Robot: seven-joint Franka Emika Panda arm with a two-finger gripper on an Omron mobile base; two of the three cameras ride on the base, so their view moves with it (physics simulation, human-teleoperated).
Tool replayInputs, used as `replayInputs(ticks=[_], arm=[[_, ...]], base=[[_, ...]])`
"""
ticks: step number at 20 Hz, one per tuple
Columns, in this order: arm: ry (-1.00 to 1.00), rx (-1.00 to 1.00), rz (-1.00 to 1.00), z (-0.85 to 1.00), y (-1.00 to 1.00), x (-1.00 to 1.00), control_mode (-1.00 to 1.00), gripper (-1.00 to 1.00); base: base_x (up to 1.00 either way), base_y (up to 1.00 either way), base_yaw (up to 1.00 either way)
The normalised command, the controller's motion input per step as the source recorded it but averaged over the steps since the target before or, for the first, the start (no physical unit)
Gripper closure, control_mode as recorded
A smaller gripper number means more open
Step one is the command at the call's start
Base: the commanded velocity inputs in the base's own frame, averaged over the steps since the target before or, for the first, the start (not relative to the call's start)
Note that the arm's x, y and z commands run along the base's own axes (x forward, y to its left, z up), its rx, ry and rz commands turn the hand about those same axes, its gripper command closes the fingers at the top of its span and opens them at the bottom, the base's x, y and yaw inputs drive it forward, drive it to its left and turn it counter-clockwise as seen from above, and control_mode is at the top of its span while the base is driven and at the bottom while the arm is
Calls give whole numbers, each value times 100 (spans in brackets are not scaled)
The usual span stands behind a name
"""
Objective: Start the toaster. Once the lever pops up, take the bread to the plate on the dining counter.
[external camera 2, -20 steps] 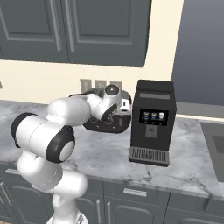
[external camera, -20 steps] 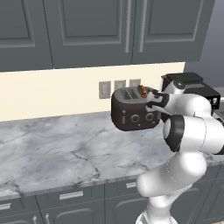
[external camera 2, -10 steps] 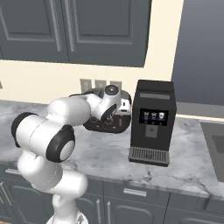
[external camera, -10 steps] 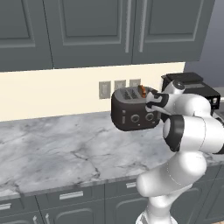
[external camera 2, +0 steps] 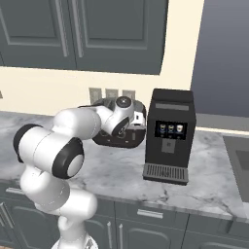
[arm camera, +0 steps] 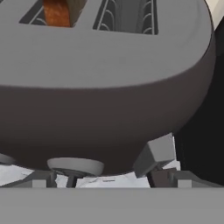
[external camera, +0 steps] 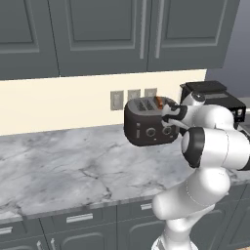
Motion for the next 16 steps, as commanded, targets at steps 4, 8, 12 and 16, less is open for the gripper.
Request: replayInputs(ticks=[4, 8, 12, 16], arm=[[0, 0, 0, -11, 0, 0, -100, -100], [0, 0, 0, -11, 1, 0, -100, -100], [0, 0, 0, -15, 0, -1, -100, -100], [0, 0, 0, -15, 0, 0, -100, -100]], base=[[0, 0, 0], [0, 0, 0], [0, 0, 0], [0, 0, 0]])
